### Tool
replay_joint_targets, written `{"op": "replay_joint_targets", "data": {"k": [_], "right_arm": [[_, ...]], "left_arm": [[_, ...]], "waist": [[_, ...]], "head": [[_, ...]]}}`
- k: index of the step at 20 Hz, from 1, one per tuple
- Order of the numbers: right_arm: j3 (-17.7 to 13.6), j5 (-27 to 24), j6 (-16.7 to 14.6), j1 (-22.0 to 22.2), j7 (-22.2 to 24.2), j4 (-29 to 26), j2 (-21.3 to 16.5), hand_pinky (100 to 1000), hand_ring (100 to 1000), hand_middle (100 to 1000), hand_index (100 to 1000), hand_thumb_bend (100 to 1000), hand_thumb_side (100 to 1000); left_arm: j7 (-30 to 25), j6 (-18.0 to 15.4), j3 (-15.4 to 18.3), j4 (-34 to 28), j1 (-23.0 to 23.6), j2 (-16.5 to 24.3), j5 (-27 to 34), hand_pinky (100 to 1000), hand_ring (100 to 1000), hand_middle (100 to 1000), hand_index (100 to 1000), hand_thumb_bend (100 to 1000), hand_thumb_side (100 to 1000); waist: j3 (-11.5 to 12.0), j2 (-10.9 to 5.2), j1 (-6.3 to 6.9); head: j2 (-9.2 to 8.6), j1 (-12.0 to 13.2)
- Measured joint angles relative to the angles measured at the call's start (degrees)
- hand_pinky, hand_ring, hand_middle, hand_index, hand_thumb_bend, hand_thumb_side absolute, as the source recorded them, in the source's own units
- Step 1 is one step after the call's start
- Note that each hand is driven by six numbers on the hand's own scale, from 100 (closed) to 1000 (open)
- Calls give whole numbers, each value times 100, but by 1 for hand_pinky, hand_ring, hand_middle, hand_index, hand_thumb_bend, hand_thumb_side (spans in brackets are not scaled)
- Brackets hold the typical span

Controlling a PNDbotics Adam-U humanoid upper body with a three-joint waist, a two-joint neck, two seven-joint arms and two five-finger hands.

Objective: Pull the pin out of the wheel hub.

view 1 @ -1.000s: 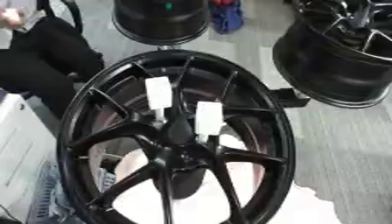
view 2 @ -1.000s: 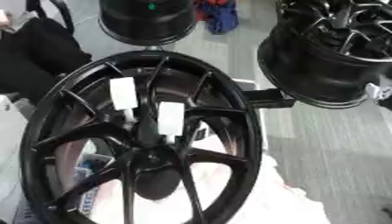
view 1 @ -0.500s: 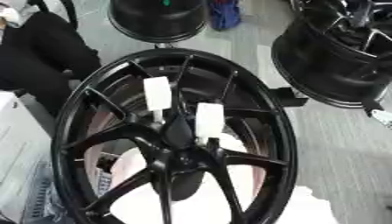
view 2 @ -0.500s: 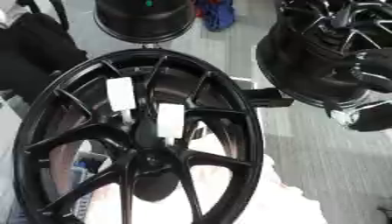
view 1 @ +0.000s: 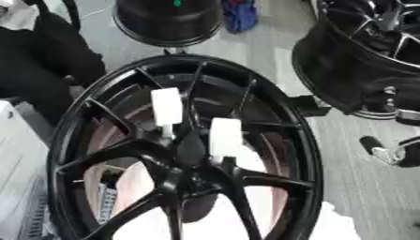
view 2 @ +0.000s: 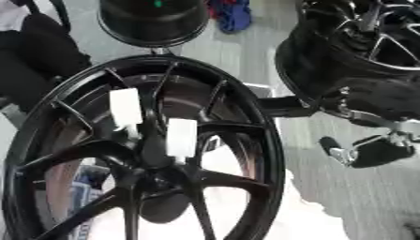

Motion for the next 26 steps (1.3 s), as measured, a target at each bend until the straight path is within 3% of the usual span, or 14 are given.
{"op": "replay_joint_targets", "data": {"k": [6,13,17,20,26], "right_arm": [[269,350,272,-404,-349,0,138,1000,894,834,886,127,504],[786,894,578,-1315,-34,0,570,1000,896,838,886,178,546],[994,1072,663,-1699,273,0,847,1000,893,835,883,141,514],[1093,1097,780,-1867,424,0,1028,1000,883,825,878,100,435],[1249,1005,1338,-2336,491,0,1390,1000,876,817,875,100,377]], "left_arm": [[-22,-20,-31,0,-47,41,0,602,505,506,671,241,319],[-24,-18,-32,0,-42,42,0,602,505,506,671,240,320],[-24,-17,-32,0,-18,42,0,602,505,506,670,239,323],[-23,-16,-32,0,-8,42,0,602,505,506,670,238,323],[-22,-13,-32,0,21,42,0,603,506,506,670,237,323]], "waist": [[3,42,-16],[-18,44,-16],[-45,44,-15],[-51,43,-14],[-84,26,-8]], "head": [[-79,9],[-125,44],[-126,86],[-126,109],[-116,145]]}}
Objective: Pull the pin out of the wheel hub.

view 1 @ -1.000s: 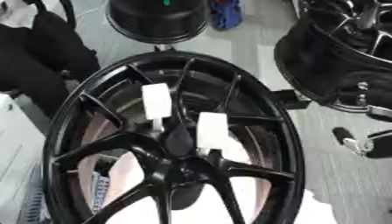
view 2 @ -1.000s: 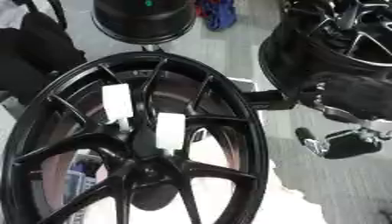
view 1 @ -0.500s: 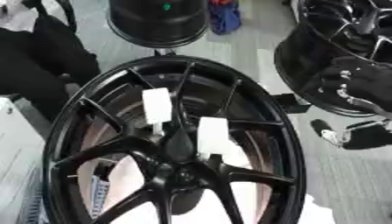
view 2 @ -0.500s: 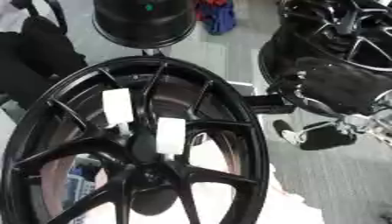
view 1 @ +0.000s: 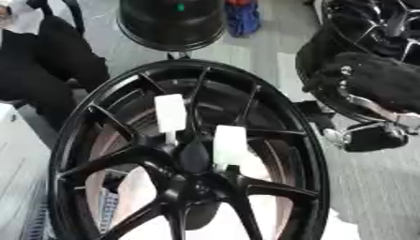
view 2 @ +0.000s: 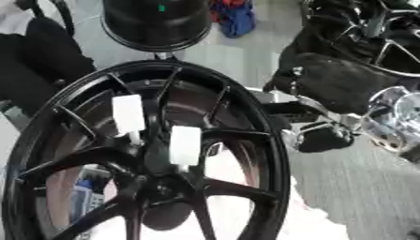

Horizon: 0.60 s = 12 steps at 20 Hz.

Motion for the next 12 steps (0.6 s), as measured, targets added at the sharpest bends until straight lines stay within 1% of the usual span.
{"op": "replay_joint_targets", "data": {"k": [1,3,4,8,9,10,11,12], "right_arm": [[25,-6,76,-68,9,0,52,1000,876,816,873,100,373],[63,-10,213,-185,38,0,145,1000,873,813,868,100,400],[75,-10,273,-242,60,0,189,1000,871,811,865,100,392],[95,-4,522,-536,174,0,395,1000,864,803,856,100,322],[95,-3,589,-591,206,0,449,1000,861,799,853,100,319],[95,-4,662,-638,240,0,503,1000,859,797,852,100,285],[94,-8,742,-681,273,0,559,1000,859,797,852,100,285],[93,-19,817,-717,302,0,615,976,849,786,846,100,228]], "left_arm": [[1,1,0,0,9,0,0,603,506,506,670,237,323],[10,10,2,0,18,0,0,603,506,506,670,237,324],[16,16,3,0,20,0,0,603,506,506,670,237,324],[51,51,24,0,69,0,0,603,505,506,670,236,326],[63,63,38,0,82,0,0,603,506,506,670,236,327],[77,78,45,0,102,1,0,603,505,506,670,236,328],[95,98,60,0,129,1,0,603,505,506,670,236,328],[110,117,76,0,147,1,0,603,501,506,670,236,332]], "waist": [[-4,-9,1],[-10,-32,4],[-12,-42,5],[-30,-84,11],[-30,-103,11],[-32,-129,12],[-36,-157,13],[-41,-185,14]], "head": [[3,12],[5,19],[5,20],[23,23],[42,22],[51,21],[55,20],[71,19]]}}
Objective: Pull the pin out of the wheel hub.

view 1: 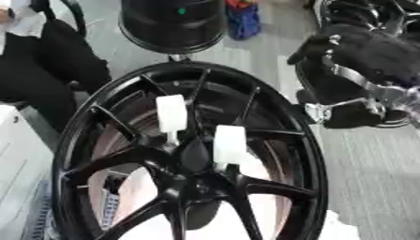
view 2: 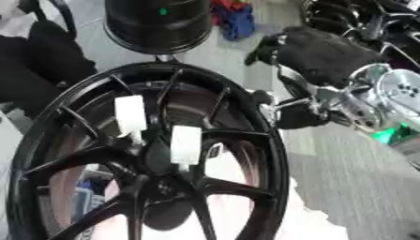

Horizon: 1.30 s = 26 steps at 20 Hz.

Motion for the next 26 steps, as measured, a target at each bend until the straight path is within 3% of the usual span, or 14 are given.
{"op": "replay_joint_targets", "data": {"k": [4,9,13,19,26], "right_arm": [[-7,-222,459,-159,109,0,386,938,839,774,841,100,185],[-11,-560,1098,-224,135,0,784,898,832,766,850,100,198],[24,-794,1409,-213,98,0,981,896,839,772,858,100,200],[181,-888,1626,-117,274,0,1142,922,861,795,873,100,212],[269,-542,1541,-6,546,1,1411,927,876,809,880,100,241]], "left_arm": [[75,108,64,0,130,1,7,602,497,506,669,236,333],[129,199,106,0,260,33,25,602,496,505,669,234,333],[151,244,122,0,350,111,26,601,495,505,669,229,326],[157,341,134,0,637,616,-47,601,492,504,670,223,292],[166,362,93,0,840,1202,-56,601,492,505,671,222,277]], "waist": [[-49,-151,1],[-133,-270,21],[-185,-339,30],[-236,-490,35],[-361,-597,12]], "head": [[92,-6],[286,28],[455,58],[788,70],[837,101]]}}
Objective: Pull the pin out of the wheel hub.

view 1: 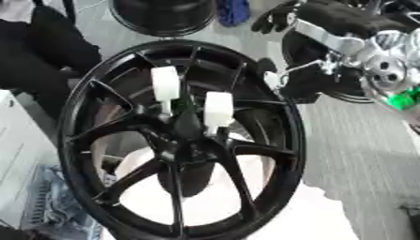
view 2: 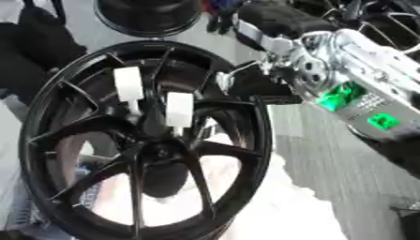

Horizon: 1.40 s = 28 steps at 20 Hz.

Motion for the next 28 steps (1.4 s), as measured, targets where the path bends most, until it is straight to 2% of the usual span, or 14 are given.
{"op": "replay_joint_targets", "data": {"k": [5,14,20,24,26,28], "right_arm": [[114,125,-146,-1,147,0,179,930,884,816,886,100,408],[189,313,-429,-63,429,0,503,918,886,816,886,100,529],[186,334,-499,-59,499,0,686,912,896,819,894,100,744],[148,170,-549,-63,549,0,753,910,901,819,901,100,876],[131,40,-570,-63,570,0,779,914,905,820,904,100,847],[120,-42,-582,-59,582,0,781,918,908,818,900,100,758]], "left_arm": [[-11,12,-60,12,6,285,2,602,492,505,671,223,266],[-48,6,-140,163,8,751,85,603,491,506,672,229,248],[-62,-51,-176,341,4,1224,290,605,492,507,673,235,234],[-70,-91,-202,443,-30,1465,410,607,494,508,675,241,222],[-78,-109,-206,480,-77,1564,436,607,493,508,675,241,224],[-95,-123,-208,518,-115,1627,467,606,493,508,675,238,230]], "waist": [[-18,-26,-16],[-39,-45,-38],[-18,-96,-37],[-18,-136,-37],[-15,-144,-34],[-7,-144,-26]], "head": [[1,22],[1,50],[1,46],[1,41],[1,41],[1,41]]}}
